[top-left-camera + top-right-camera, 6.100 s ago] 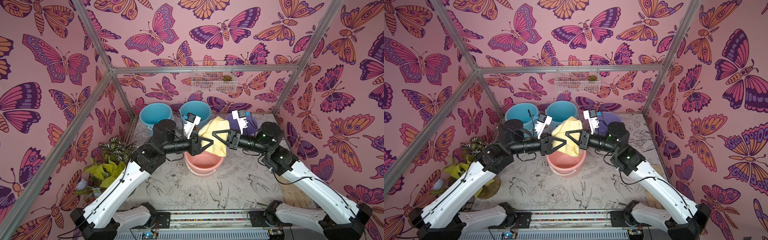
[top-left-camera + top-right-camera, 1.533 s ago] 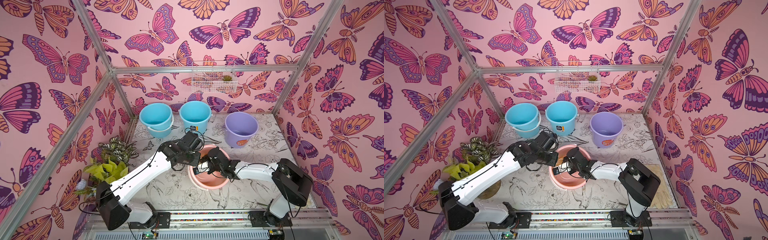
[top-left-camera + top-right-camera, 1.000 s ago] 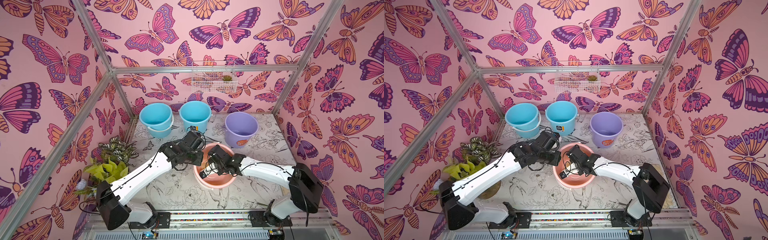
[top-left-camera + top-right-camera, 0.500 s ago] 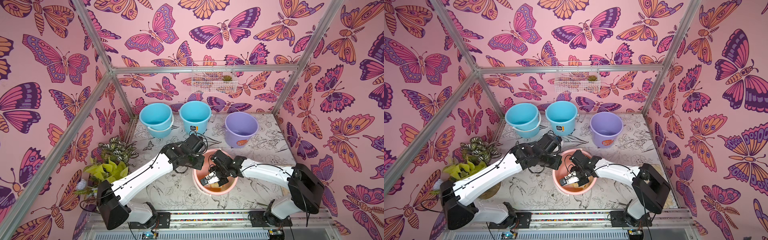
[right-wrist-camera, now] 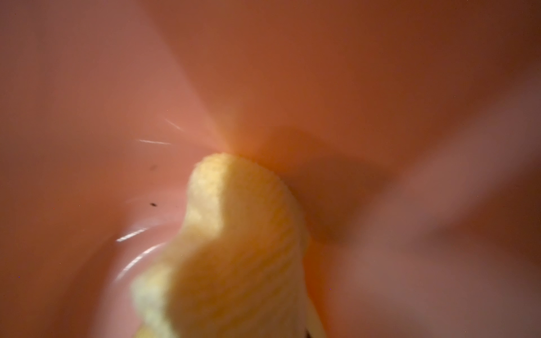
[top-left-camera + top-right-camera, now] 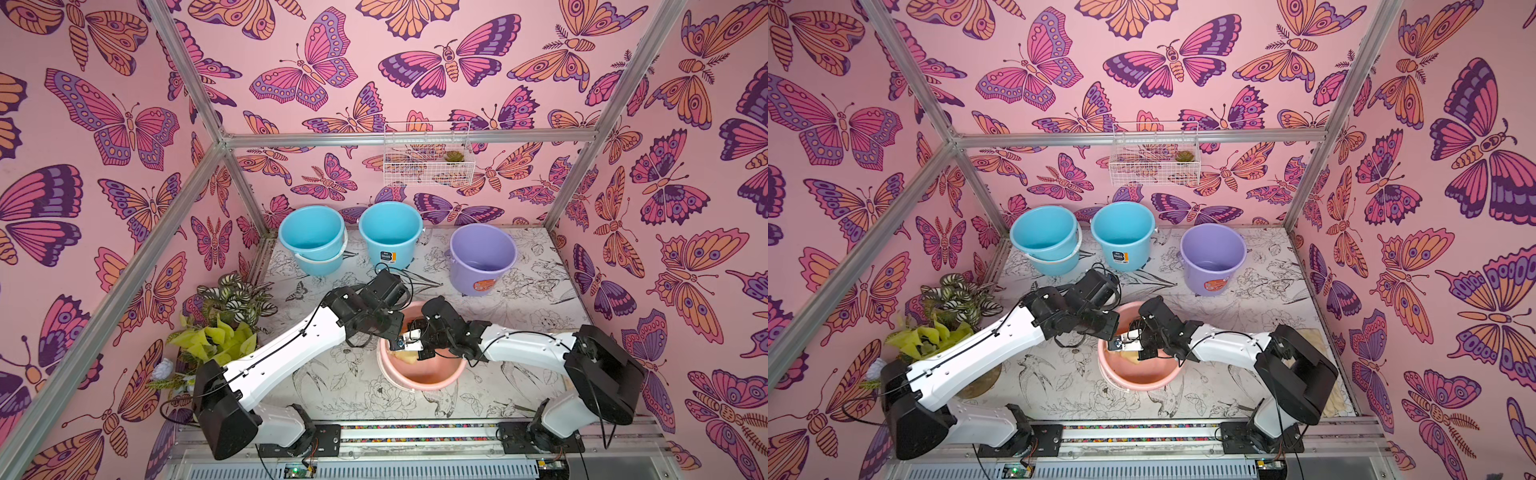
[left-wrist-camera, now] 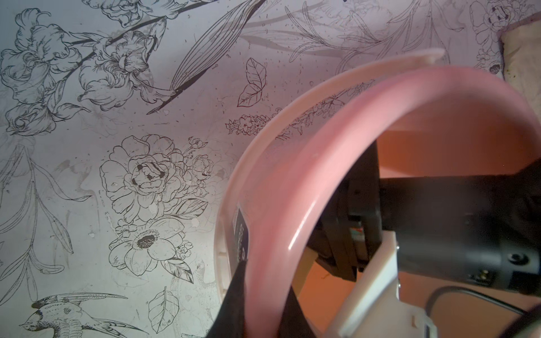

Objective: Wipe the inside of the bucket with a cloth
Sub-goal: Wipe the dirt from the inside of the bucket.

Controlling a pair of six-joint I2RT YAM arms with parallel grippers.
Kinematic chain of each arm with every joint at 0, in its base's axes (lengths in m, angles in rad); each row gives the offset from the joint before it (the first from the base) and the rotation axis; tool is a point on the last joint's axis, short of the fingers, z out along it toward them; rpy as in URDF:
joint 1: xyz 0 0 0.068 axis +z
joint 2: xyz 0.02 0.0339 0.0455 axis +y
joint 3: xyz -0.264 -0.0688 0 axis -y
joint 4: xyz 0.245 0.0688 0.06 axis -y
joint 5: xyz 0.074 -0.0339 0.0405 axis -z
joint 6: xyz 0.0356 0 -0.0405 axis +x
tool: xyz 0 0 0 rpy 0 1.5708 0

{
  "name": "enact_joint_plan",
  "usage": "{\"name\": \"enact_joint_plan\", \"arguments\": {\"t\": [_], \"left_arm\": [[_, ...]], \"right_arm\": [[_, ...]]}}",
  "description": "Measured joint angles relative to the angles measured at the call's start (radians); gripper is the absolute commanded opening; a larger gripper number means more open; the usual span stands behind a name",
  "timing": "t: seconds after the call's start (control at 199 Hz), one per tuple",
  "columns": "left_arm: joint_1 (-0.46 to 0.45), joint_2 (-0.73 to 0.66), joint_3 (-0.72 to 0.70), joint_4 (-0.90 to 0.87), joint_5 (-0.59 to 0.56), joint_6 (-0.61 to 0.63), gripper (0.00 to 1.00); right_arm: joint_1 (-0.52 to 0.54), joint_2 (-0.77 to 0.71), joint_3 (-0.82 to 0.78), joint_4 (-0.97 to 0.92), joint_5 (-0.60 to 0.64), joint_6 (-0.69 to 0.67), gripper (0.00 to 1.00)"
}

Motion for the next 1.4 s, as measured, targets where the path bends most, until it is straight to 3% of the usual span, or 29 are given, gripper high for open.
{"name": "enact_joint_plan", "arguments": {"t": [0.176, 0.301, 0.577, 0.783, 1.049, 1.225, 1.401], "left_arm": [[-0.003, 0.000, 0.000, 0.005, -0.015, -0.002, 0.00], [-0.018, 0.000, 0.000, 0.047, 0.002, -0.014, 0.00], [-0.025, 0.000, 0.000, 0.077, 0.012, -0.024, 0.00], [-0.027, 0.010, 0.000, 0.081, 0.013, -0.024, 0.00], [-0.044, 0.033, 0.000, 0.061, 0.015, -0.003, 0.00], [-0.051, 0.033, 0.000, 0.033, 0.014, 0.008, 0.00], [-0.059, 0.034, 0.000, 0.015, 0.004, 0.017, 0.00]], "right_arm": [[0.025, -0.006, -0.002, -0.018, 0.190, -0.101, 0.00], [0.028, -0.028, 0.024, -0.154, 0.301, -0.202, 0.00], [0.029, -0.090, 0.163, -0.584, 0.348, -0.285, 0.00], [0.029, -0.091, 0.189, -0.789, 0.253, -0.270, 0.00], [0.025, -0.061, 0.198, -0.838, -0.058, -0.216, 0.00], [0.021, -0.050, 0.143, -0.631, -0.203, -0.155, 0.00], [0.020, -0.048, 0.018, -0.313, -0.200, -0.106, 0.00]]}}
